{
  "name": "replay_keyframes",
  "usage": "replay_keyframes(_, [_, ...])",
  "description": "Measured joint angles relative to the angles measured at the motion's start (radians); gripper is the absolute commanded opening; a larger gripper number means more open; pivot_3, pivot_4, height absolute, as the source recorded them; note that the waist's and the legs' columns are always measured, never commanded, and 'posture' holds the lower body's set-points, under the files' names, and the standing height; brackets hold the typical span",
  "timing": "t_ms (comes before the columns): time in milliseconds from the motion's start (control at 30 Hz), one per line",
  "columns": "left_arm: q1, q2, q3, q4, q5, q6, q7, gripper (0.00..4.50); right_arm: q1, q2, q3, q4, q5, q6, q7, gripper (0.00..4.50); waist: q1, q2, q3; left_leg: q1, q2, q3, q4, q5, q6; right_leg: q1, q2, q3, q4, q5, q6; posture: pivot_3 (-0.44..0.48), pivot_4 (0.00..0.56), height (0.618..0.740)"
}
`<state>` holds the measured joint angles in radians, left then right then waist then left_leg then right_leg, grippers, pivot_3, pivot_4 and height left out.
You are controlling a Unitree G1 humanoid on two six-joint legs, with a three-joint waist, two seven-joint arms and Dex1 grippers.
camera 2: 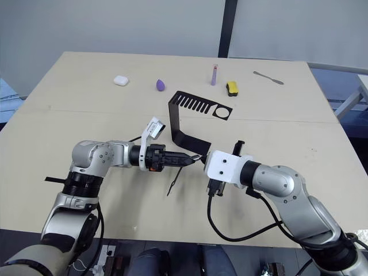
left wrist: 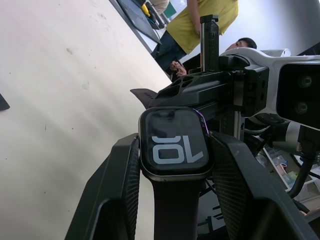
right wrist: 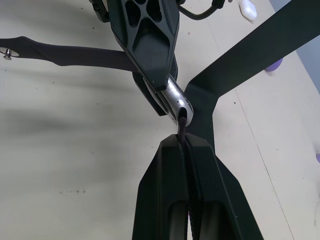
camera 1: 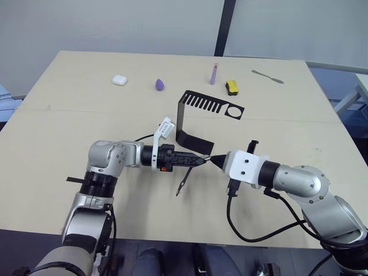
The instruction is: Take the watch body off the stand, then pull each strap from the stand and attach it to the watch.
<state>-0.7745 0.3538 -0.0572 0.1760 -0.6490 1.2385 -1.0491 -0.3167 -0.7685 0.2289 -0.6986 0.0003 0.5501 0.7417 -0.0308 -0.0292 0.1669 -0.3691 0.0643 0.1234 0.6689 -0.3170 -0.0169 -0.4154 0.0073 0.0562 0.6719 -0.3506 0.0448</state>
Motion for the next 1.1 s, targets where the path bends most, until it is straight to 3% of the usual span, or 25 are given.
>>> replay_keyframes(1100, [-0.001, -0.005, 0.000, 0.000, 0.000, -0.004, 0.000, 1.58, -0.004, 0.004, 0.000, 0.012, 0.000, 0.001, 0.000, 0.00, 0.000, 0.000, 0.000, 0.000, 0.000, 0.000, 0.000, 0.000, 0.000, 0.000, 0.000, 0.000, 0.000, 0.000, 0.000, 0.000, 0.150, 0.740])
